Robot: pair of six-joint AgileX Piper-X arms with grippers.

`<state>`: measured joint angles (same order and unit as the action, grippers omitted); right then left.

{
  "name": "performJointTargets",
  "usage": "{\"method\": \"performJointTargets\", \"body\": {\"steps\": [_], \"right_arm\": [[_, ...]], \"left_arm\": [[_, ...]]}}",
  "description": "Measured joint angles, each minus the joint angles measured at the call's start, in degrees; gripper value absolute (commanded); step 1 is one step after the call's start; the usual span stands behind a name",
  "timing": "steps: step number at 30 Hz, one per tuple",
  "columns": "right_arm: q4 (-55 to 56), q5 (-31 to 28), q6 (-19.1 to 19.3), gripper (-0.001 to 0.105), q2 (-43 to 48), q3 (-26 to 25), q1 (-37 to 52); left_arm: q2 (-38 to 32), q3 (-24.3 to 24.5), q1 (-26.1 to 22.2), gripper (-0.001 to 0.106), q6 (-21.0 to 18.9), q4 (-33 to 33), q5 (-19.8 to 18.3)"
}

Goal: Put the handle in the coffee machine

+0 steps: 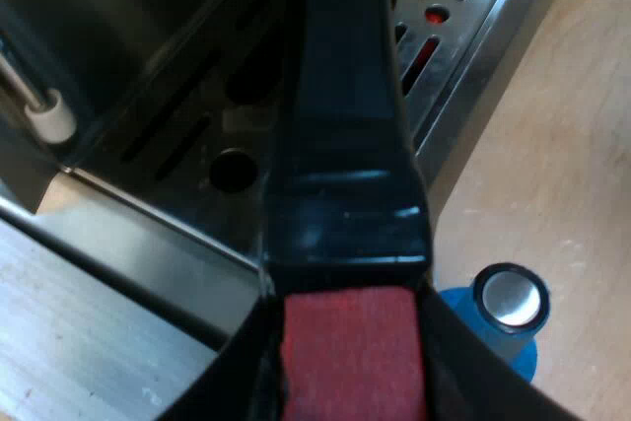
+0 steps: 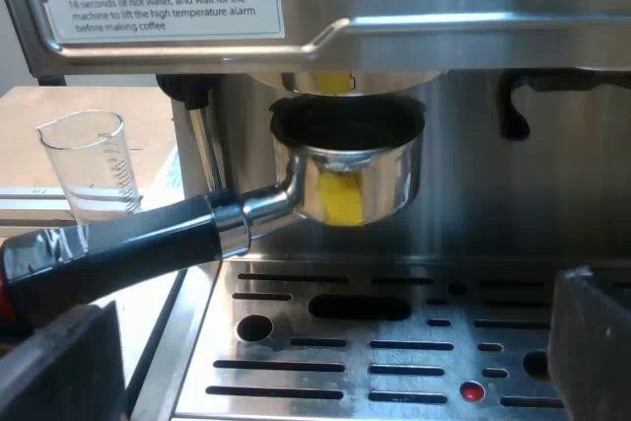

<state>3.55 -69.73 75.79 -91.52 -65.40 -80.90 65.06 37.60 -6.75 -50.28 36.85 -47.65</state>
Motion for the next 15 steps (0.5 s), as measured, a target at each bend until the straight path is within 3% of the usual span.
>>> {"method": "performJointTargets", "body": {"steps": [15], "right_arm": [[0.0, 0.0, 0.0, 0.087, 0.0, 0.0, 0.0]], "left_arm": [[5.14, 4.16, 0.0, 0.0, 3.98, 4.38, -0.4]]}}
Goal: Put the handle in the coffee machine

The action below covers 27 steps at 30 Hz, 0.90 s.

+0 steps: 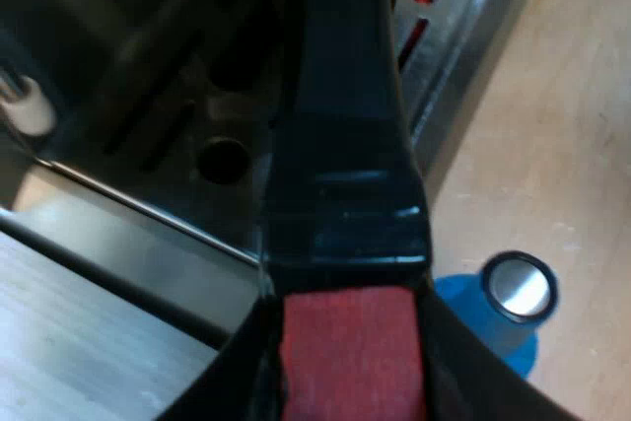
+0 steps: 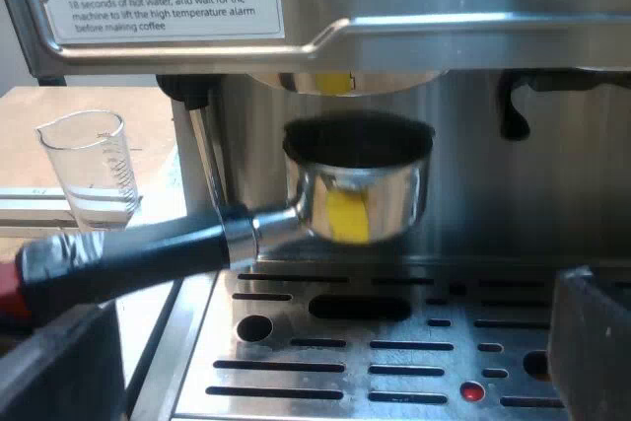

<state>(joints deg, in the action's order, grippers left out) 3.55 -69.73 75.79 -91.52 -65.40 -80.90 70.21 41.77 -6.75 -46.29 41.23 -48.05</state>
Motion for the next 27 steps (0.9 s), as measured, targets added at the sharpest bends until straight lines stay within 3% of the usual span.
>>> {"method": "performJointTargets", "body": {"steps": [27], "right_arm": [[0.0, 0.0, 0.72, 0.087, 0.0, 0.0, 0.0]], "left_arm": [[0.0, 0.49, 0.0, 0.0, 0.36, -0.89, 0.0]]}}
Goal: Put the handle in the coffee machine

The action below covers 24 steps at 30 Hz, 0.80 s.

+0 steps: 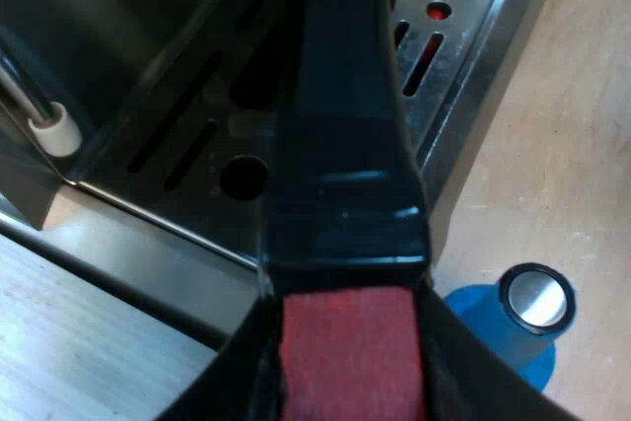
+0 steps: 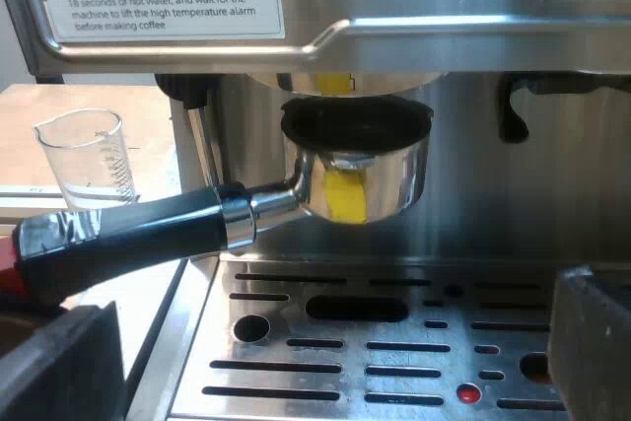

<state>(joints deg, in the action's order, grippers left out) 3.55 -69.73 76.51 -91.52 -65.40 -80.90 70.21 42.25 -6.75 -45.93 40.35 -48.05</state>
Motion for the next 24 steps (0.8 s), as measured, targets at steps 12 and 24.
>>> {"method": "performJointTargets", "body": {"steps": [12, 24], "right_arm": [[-0.06, 0.0, 0.12, 0.087, 0.0, 0.0, 0.0], [-0.06, 0.0, 0.12, 0.087, 0.0, 0.0, 0.0]], "left_arm": [[0.0, 2.55, 0.0, 0.0, -0.91, -0.15, 0.0], [0.0, 2.55, 0.0, 0.0, -0.91, -0.15, 0.0]]}}
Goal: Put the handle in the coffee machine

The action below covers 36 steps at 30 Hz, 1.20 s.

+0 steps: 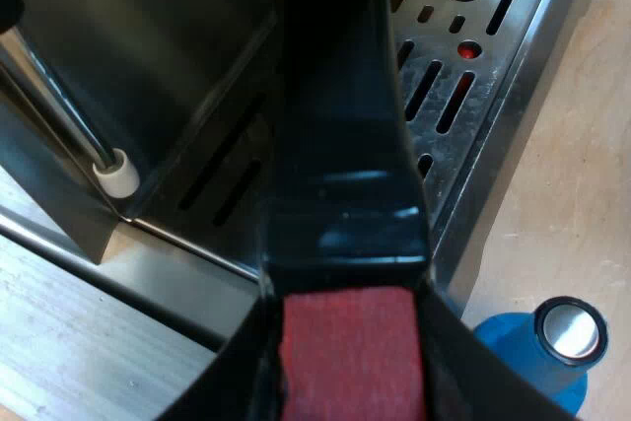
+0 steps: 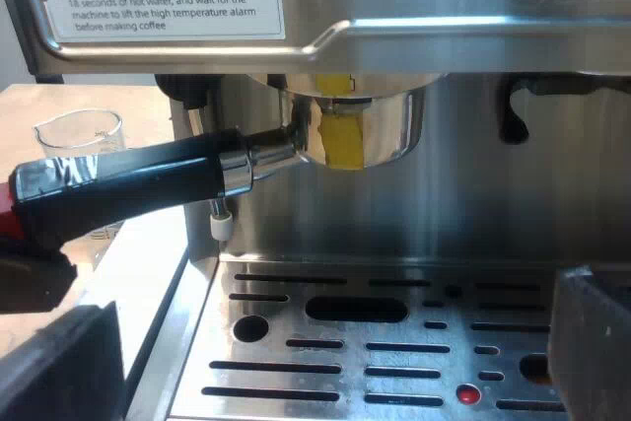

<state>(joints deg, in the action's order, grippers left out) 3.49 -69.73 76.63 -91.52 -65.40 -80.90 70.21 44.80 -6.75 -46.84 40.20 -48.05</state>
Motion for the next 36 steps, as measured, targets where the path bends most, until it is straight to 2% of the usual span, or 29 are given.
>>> {"method": "performJointTargets", "body": {"steps": [24, 31, 33, 36], "right_arm": [[-0.08, 0.0, 0.0, 0.087, 0.0, 0.0, 0.0], [-0.08, 0.0, 0.0, 0.087, 0.0, 0.0, 0.0], [-0.08, 0.0, 0.0, 0.087, 0.0, 0.0, 0.0], [-0.08, 0.0, 0.0, 0.087, 0.0, 0.0, 0.0]], "left_arm": [[0.0, 1.56, -0.2, 0.0, 0.0, 0.18, 0.35], [0.15, 1.55, -2.56, 0.0, 0.12, 0.6, -0.67], [0.15, 1.55, -3.53, 0.0, 0.12, 1.83, -2.94], [0.15, 1.55, -3.41, 0.0, 0.12, 2.73, -3.61]]}}
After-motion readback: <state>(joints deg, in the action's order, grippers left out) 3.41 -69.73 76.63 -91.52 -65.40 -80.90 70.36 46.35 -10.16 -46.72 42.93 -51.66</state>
